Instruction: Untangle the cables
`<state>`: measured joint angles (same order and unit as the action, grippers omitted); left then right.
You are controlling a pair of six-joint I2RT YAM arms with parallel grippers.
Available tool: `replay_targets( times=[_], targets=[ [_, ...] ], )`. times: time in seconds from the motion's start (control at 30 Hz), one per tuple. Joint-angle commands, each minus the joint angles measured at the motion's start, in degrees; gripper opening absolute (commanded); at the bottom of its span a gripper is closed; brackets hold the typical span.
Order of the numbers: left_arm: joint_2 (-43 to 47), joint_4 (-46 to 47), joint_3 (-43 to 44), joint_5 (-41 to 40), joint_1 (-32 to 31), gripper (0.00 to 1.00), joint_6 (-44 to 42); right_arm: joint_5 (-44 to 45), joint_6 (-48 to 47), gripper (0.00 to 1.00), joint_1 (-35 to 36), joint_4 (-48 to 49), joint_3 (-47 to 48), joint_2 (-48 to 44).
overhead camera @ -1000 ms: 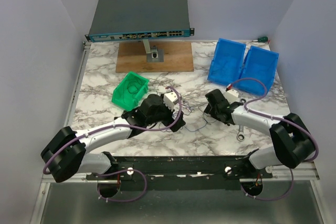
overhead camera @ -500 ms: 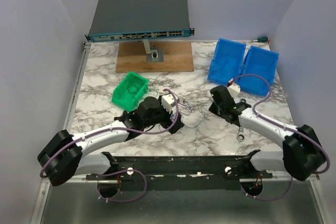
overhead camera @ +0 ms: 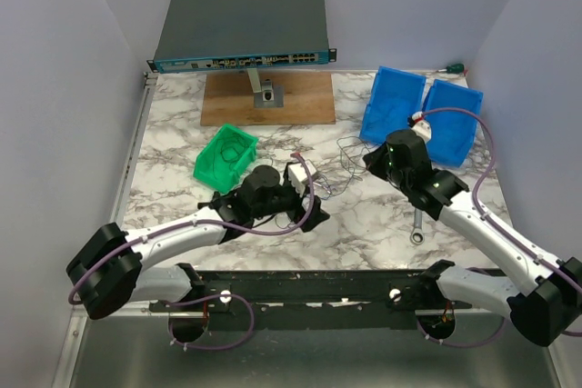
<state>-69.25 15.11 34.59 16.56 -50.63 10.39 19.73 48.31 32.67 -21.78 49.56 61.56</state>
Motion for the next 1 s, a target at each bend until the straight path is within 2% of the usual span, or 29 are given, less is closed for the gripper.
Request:
replay_targets(
  times=[0.0,0.27,0.37,0.4,0.43,0.47,0.5,0.53,0.73,0.87,0.97],
  targets=[
    [-2.89,-1.89,4.20,-1.59,-1.39,0.89,-1.77,-1.31,-0.05,0.01,-0.06,-3.44,2.07,-1.74],
    [-13.97,-4.43,10.88,-6.74,-1.93,0.88,-3.83,-1.15,1.37,0.01,-0.06,-7.66,7.88,-1.03],
    [-19.99,-8.67,15.38,-6.33,-1.95,0.84,-3.34,-1.32,1.67,0.01,-0.08,-8.45,9.27,-1.38],
    [-21.87,-10.60,17.44,-7.29,-1.93,0.79,-2.59,-0.90,1.67,0.01,-0.06,-8.48,9.32,-1.63],
    [-23.83,-13.18,19.15,-8.62,-1.93,0.69,-1.91,-0.22,1.81,0.01,-0.06,-8.60,9.37,-1.94],
    [-25.23,-14.91,20.99,-9.44,-1.80,0.51,-1.70,0.77,2.22,0.01,-0.06,-8.88,9.41,-2.27],
    [-25.98,-17.61,21.98,-10.54,-1.84,0.29,-1.53,1.69,2.28,0.01,-0.14,-9.06,9.46,-2.69],
    [-25.32,-17.68,21.80,-12.44,-1.77,0.02,-0.59,3.17,2.39,0.01,-0.13,-9.42,9.50,-3.05],
    [-9.06,-1.61,5.61,-16.09,0.40,0.00,2.45,19.40,4.57,0.01,-0.41,-14.31,9.17,-3.82],
    [-1.73,1.80,-1.07,-21.63,3.86,0.00,6.76,29.15,2.95,0.01,-0.94,-15.31,8.93,-3.34],
    [3.06,0.83,-4.59,-29.70,7.13,0.00,10.96,38.99,1.82,0.01,-1.45,-17.44,10.55,-0.95]
  ],
)
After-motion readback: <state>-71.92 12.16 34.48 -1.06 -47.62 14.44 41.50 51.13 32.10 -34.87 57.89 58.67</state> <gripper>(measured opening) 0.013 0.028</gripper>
